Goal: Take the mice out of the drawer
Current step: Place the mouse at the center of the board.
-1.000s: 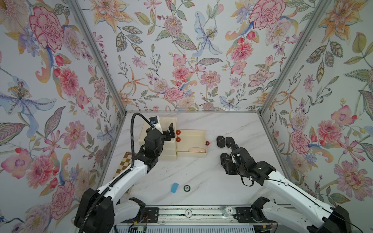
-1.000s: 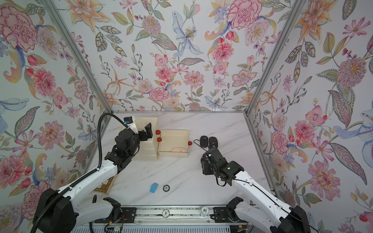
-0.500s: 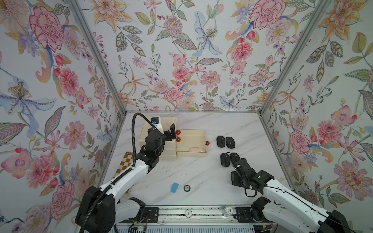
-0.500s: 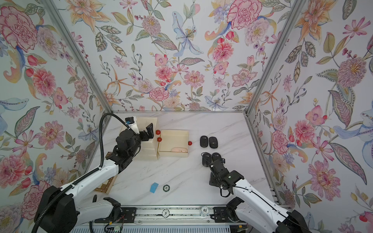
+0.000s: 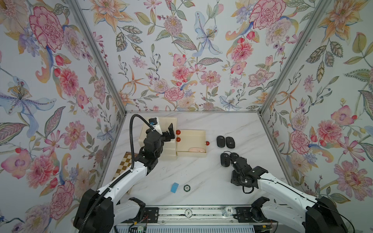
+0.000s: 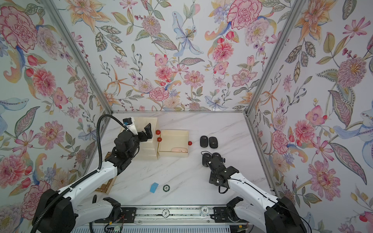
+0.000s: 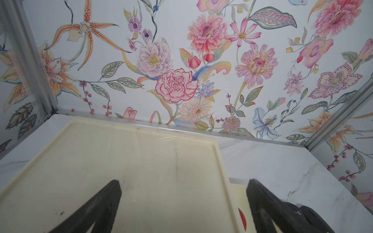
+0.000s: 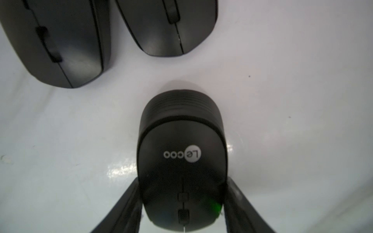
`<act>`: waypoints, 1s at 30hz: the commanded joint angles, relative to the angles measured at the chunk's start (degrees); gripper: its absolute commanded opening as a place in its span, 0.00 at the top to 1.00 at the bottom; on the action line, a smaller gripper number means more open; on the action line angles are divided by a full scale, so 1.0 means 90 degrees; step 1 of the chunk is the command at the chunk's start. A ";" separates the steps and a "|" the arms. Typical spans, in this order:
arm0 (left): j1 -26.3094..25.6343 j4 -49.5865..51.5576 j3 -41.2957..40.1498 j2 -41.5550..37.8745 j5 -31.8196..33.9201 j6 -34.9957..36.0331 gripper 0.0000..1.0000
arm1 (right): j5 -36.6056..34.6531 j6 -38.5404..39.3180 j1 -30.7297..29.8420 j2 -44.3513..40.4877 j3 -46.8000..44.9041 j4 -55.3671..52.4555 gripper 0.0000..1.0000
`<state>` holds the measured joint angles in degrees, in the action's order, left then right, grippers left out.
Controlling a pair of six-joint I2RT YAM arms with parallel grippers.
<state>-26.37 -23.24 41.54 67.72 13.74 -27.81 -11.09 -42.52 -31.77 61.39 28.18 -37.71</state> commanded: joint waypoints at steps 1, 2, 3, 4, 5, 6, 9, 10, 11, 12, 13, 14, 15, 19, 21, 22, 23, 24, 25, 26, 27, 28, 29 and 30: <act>-0.0009 -0.0064 -0.0103 -0.0171 0.0202 0.0132 0.00 | 0.0015 -0.0130 0.0044 0.0279 0.0039 -0.0188 0.47; -0.0011 -0.0066 -0.0116 -0.0180 0.0216 0.0142 0.00 | -0.0014 -0.0128 0.0044 0.0292 0.0093 -0.0234 0.46; -0.0014 -0.0064 -0.0128 -0.0181 0.0222 0.0142 0.00 | -0.0062 -0.0138 0.0044 0.0297 0.0150 -0.0294 0.44; -0.0009 -0.0063 -0.0131 -0.0181 0.0231 0.0158 0.00 | -0.0092 -0.0139 0.0044 0.0299 0.0208 -0.0367 0.39; -0.0009 -0.0064 -0.0132 -0.0178 0.0235 0.0162 0.00 | -0.0121 -0.0153 0.0044 0.0291 0.0280 -0.0478 0.31; -0.0009 -0.0064 -0.0121 -0.0171 0.0227 0.0188 0.00 | -0.0120 -0.0156 0.0044 0.0308 0.0385 -0.0590 0.26; -0.0014 -0.0073 -0.0063 -0.0124 0.0213 0.0229 0.00 | -0.0132 -0.0120 -0.0055 0.0260 0.0814 -0.0935 0.22; -0.0006 -0.0073 -0.0041 -0.0113 0.0205 0.0236 0.00 | -0.0166 -0.0096 -0.0113 0.0219 0.1006 -0.1046 0.22; -0.0002 -0.0064 -0.0011 -0.0085 0.0193 0.0255 0.00 | -0.0241 -0.0018 -0.0207 0.0194 0.1279 -0.1148 0.21; -0.0002 -0.0055 0.0030 -0.0057 0.0166 0.0262 0.00 | -0.0343 0.0137 -0.0330 0.0173 0.1577 -0.1170 0.21; 0.0005 -0.0023 0.0070 -0.0044 0.0141 0.0277 0.00 | -0.0443 0.0346 -0.0423 0.0195 0.1859 -0.1136 0.21; 0.0006 0.0025 0.0126 -0.0026 0.0108 0.0292 0.00 | -0.0476 0.0743 -0.0512 0.0257 0.2177 -0.0994 0.21; 0.0010 0.0088 0.0190 -0.0015 0.0054 0.0314 0.00 | -0.0398 0.1266 -0.0542 0.0362 0.2493 -0.0752 0.21; 0.0018 0.0403 0.0411 -0.0094 -0.0157 0.0415 0.00 | 0.0774 0.3577 -0.0548 0.1062 0.3453 0.0482 0.20; 0.0028 0.0497 0.0453 -0.0202 -0.0255 0.0419 0.00 | 0.1585 0.4727 -0.0538 0.1566 0.3856 0.1010 0.20; 0.0033 0.0511 0.0458 -0.0244 -0.0284 0.0415 0.00 | 0.1839 0.5120 -0.0519 0.1845 0.4041 0.1192 0.20; 0.0039 0.0549 0.0472 -0.0308 -0.0304 0.0410 0.00 | 0.2144 0.5513 -0.0473 0.2191 0.4292 0.1280 0.20; 0.0039 0.0592 0.0481 -0.0350 -0.0284 0.0412 0.00 | 0.2375 0.5778 -0.0401 0.2486 0.4537 0.1356 0.20; 0.0031 0.0644 0.0497 -0.0405 -0.0246 0.0407 0.00 | 0.2631 0.5982 -0.0310 0.2863 0.4832 0.1373 0.20; 0.0037 0.0726 0.0516 -0.0457 -0.0194 0.0397 0.00 | 0.2886 0.6094 -0.0223 0.3250 0.5181 0.1326 0.20; 0.0039 0.0785 0.0526 -0.0508 -0.0156 0.0388 0.00 | 0.3145 0.6200 -0.0178 0.3591 0.5511 0.1177 0.21; 0.0032 0.0830 0.0522 -0.0586 -0.0116 0.0385 0.00 | 0.3463 0.6357 -0.0162 0.3967 0.5876 0.0989 0.21; 0.0033 0.0877 0.0509 -0.0665 -0.0065 0.0367 0.00 | 0.3620 0.6535 -0.0178 0.4305 0.6214 0.0824 0.22; 0.0037 0.0892 0.0479 -0.0736 -0.0009 0.0349 0.00 | 0.3645 0.6674 -0.0204 0.4545 0.6454 0.0729 0.22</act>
<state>-26.26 -17.32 44.14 63.33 12.43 -24.86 13.56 8.54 -33.65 97.71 81.28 -28.67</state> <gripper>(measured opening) 0.996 0.782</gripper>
